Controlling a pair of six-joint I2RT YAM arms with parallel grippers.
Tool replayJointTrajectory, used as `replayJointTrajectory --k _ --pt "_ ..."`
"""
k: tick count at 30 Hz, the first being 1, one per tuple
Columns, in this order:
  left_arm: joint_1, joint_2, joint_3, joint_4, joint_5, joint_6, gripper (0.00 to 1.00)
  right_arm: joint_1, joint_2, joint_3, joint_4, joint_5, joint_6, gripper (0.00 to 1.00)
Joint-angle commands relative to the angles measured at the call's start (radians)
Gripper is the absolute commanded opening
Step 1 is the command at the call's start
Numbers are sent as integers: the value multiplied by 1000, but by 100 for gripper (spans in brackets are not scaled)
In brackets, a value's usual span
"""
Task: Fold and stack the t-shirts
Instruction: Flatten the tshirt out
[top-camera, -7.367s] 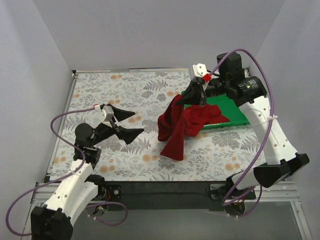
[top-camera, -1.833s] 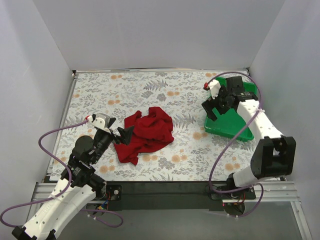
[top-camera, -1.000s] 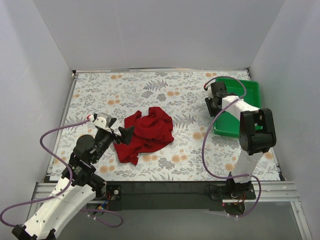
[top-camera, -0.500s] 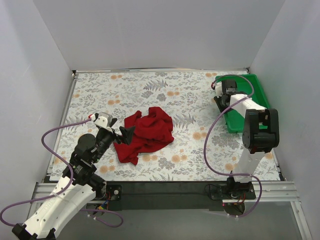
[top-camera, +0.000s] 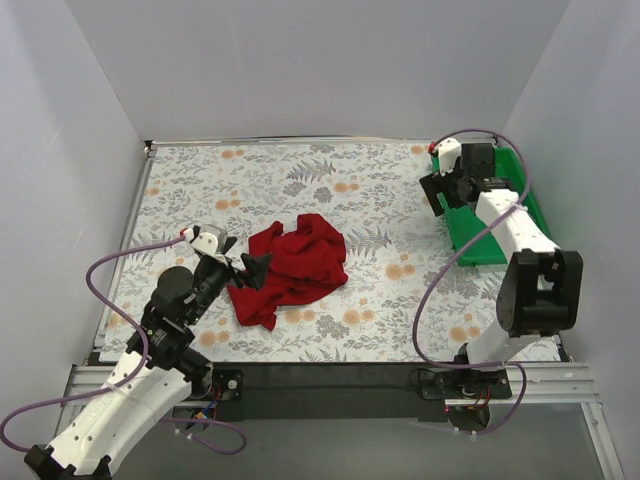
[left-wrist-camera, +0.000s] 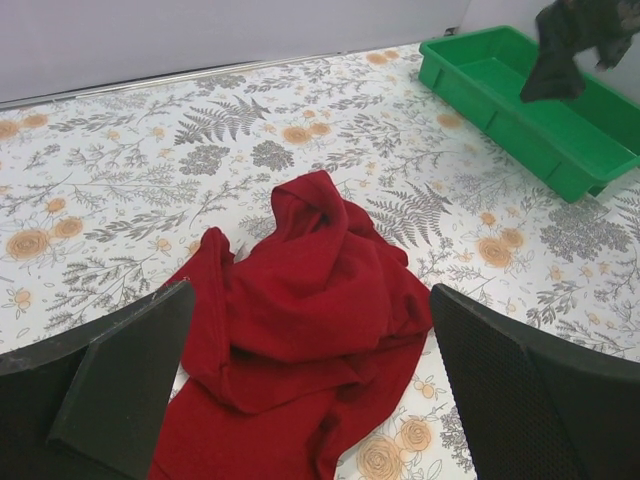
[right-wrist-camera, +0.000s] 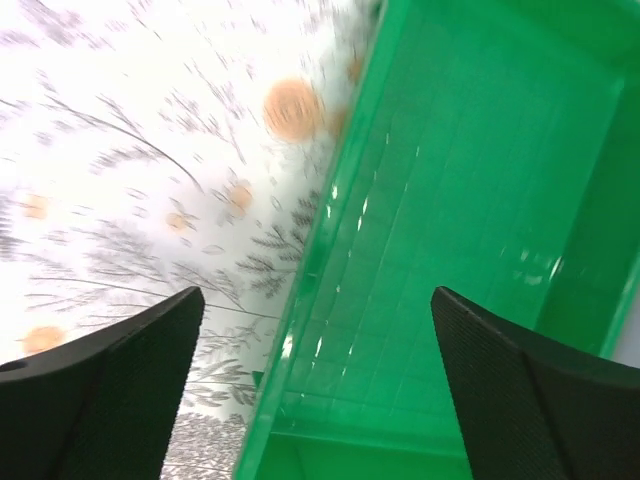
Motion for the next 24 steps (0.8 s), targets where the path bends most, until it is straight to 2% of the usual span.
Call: replayJointTrajectory --k 1,4,5,7,8,11,15,19,20,21,24 --pt "2 33 -5 24 27 23 98 5 -171 0 -32 -226 -68 87" --pt "2 85 2 26 47 57 98 5 -282 -58 -69 -477 -139 90" --pt "4 100 21 19 84 66 98 3 -315 -119 -69 -631 -163 91" --pt "2 134 41 -11 104 83 98 5 -419 -198 -64 -784 -245 94" --pt "4 163 59 -19 107 85 98 3 -450 -265 -60 -917 -268 98" --pt "2 230 85 -48 130 91 98 3 -556 -408 -23 -1114 -309 98" --pt "2 364 125 -68 137 83 98 3 -606 -509 9 -1260 -297 98" --pt "14 578 232 -86 -104 20 94 3 -631 -527 2 -1282 -320 98" --pt "28 620 260 -88 -126 7 90 3 -634 -527 2 -1311 -322 97" --pt "83 701 313 -88 -123 -32 86 3 -637 -530 3 -1320 -322 97" --pt "212 793 378 -94 -8 -122 75 3 -645 -539 2 -1303 -328 97"
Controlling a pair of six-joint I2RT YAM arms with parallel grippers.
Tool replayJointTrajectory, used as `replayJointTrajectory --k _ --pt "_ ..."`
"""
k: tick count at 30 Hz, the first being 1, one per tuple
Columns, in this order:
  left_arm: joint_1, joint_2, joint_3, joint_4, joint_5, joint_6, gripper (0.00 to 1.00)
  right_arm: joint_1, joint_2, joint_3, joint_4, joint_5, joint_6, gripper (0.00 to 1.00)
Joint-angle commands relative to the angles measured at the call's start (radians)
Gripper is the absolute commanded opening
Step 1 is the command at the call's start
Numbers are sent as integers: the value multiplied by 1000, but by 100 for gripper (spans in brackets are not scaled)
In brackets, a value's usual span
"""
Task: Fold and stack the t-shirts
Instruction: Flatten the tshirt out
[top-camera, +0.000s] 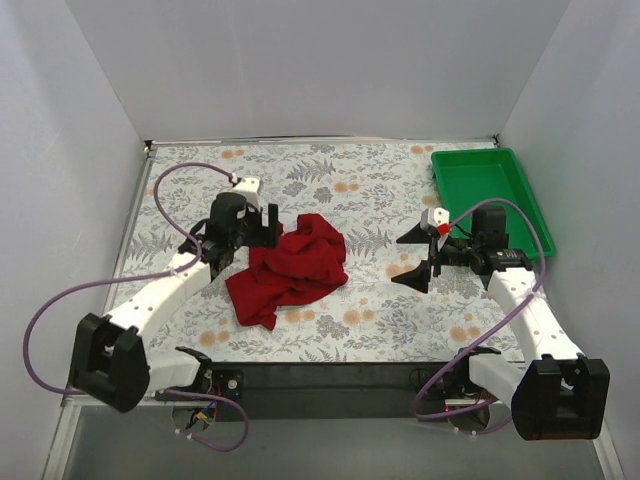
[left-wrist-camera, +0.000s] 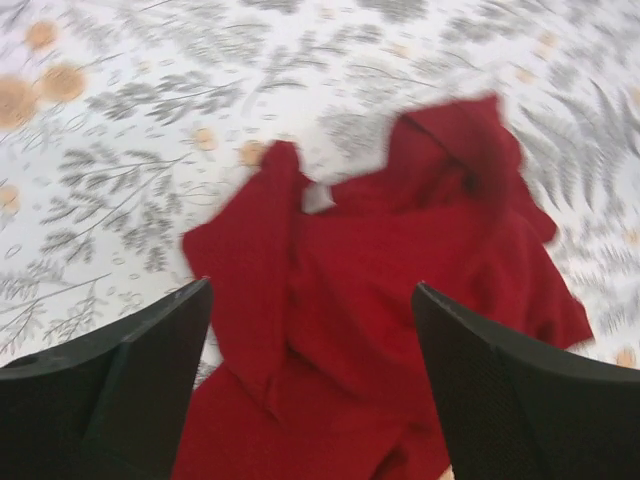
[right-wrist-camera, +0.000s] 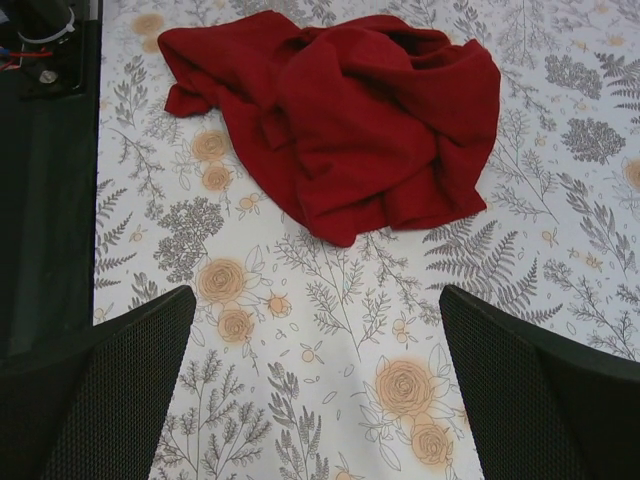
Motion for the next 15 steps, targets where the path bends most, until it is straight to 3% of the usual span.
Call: replayJointTrajectory --k 1,5,15 --pt "138 104 107 -20 18 -120 72 -3 -27 -7 23 -71 -26 97" --pt "143 188 162 -34 101 -125 69 -3 -35 -13 23 -75 -24 97" --pt "143 388 248 -72 106 -106 57 -1 -23 -7 18 -55 -19 97"
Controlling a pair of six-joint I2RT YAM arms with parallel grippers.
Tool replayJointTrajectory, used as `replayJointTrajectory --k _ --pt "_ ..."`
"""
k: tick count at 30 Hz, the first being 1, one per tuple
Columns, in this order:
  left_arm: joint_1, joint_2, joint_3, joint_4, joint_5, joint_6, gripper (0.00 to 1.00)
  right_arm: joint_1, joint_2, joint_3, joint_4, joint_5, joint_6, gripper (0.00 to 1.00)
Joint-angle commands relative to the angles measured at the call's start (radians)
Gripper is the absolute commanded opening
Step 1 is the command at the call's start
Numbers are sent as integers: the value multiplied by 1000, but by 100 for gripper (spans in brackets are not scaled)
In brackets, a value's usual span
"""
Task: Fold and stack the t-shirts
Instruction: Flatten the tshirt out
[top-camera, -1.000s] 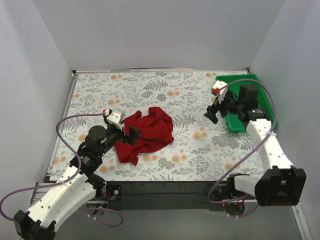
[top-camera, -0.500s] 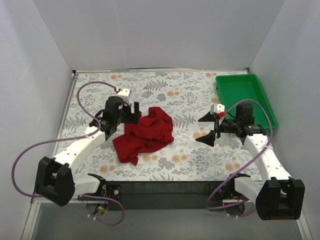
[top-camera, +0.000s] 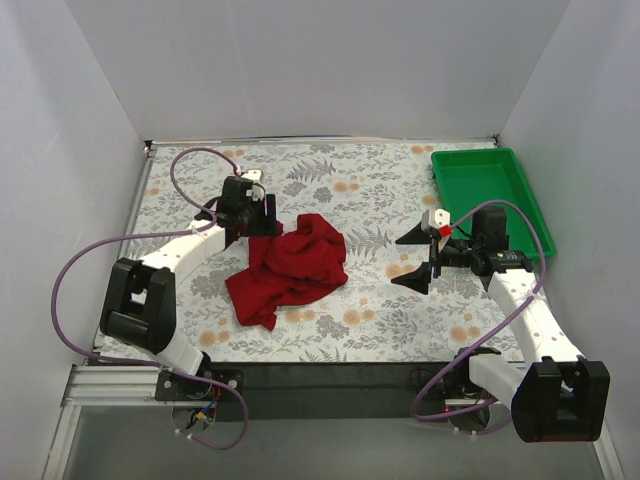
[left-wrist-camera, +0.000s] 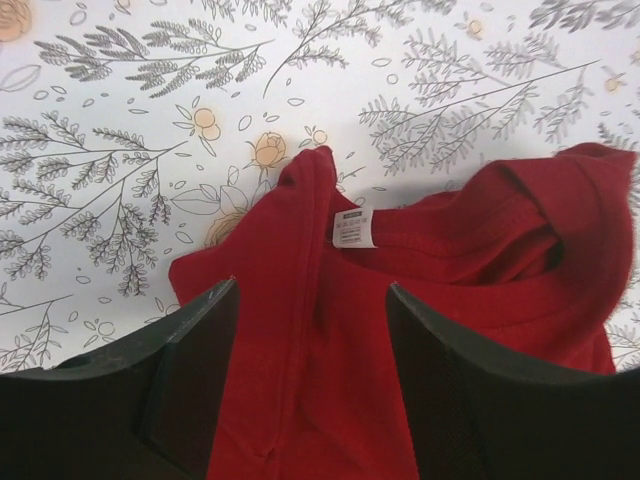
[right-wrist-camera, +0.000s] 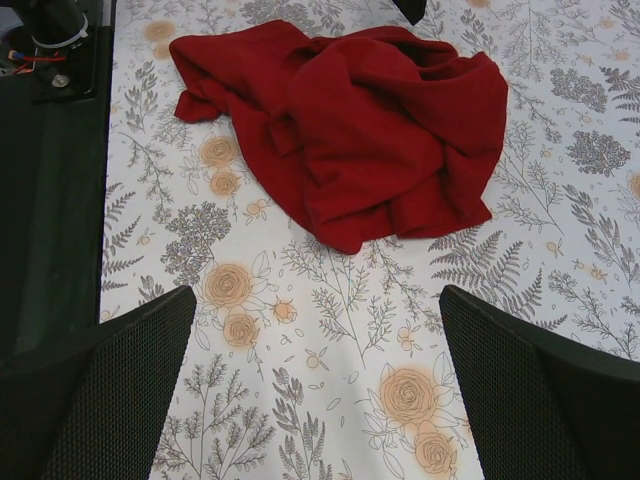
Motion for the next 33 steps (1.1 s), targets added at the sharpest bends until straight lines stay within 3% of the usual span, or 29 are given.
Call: replayJointTrajectory --k 1,9,13,16,24,33 --pt "0 49 60 -29 11 7 56 -3 -4 2 14 -20 -13 97" --pt "-2 172 126 -78 25 34 42 -9 10 4 11 -12 -13 97" --pt "-8 155 143 -86 42 51 15 -12 13 6 10 -9 -12 97" --pt "-11 106 154 -86 63 70 0 -15 13 7 8 -9 -13 97" --pt "-13 -130 194 -44 143 157 0 -19 7 9 0 -13 -18 97" --pt "-13 -261 252 -43 388 223 0 -16 11 24 -30 -32 -81 97"
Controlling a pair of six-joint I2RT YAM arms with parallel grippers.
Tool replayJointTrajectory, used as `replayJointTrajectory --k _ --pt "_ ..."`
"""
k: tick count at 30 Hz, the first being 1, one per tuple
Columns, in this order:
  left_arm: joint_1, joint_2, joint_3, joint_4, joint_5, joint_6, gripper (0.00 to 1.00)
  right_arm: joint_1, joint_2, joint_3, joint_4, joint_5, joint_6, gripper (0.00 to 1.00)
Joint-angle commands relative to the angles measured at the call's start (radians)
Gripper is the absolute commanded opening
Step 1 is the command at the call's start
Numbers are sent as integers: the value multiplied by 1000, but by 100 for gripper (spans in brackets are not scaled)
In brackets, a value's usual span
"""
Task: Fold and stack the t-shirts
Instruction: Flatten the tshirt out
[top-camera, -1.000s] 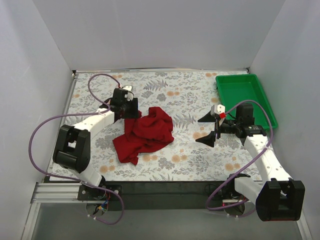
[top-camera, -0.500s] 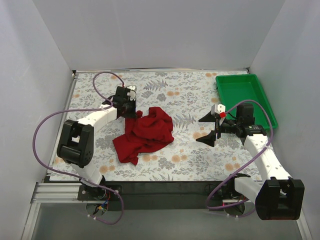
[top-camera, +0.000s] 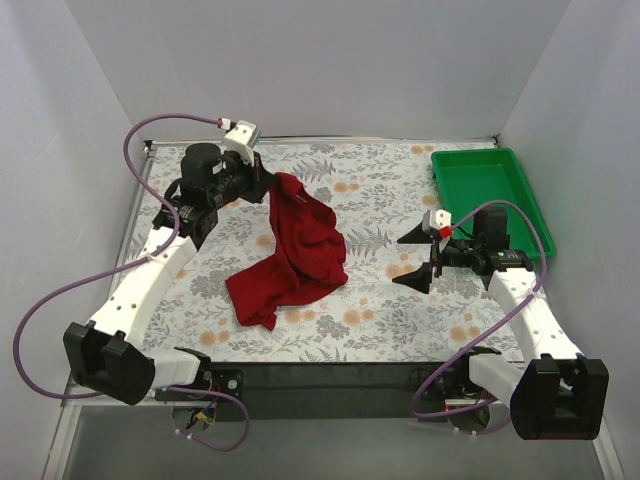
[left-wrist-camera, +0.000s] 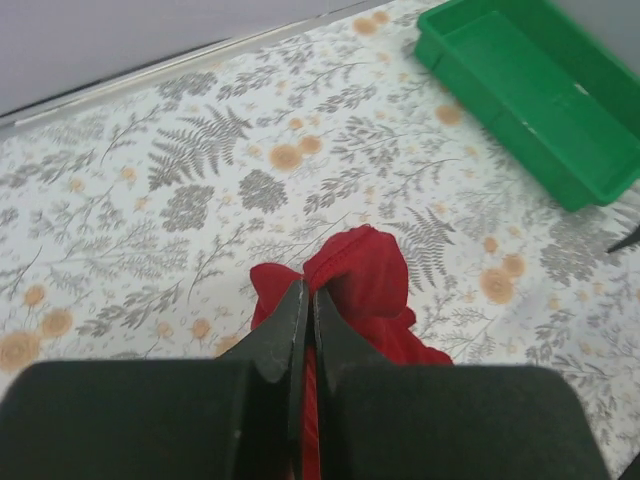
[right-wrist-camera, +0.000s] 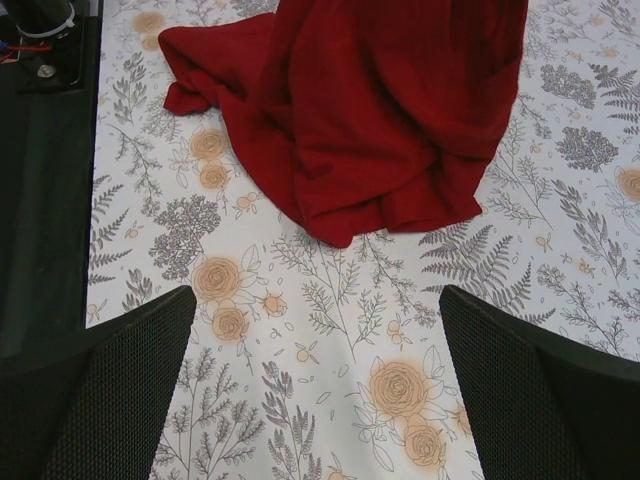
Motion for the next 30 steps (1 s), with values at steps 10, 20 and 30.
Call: replayJointTrajectory --k 10,20,30 --pt "-5 -101 48 -11 257 6 0 183 193 319 -28 150 65 93" --pt "-5 -189 8 -29 239 -13 0 326 610 629 46 279 39 91" --pt "-5 -209 -30 -38 227 -8 0 429 809 819 3 277 12 69"
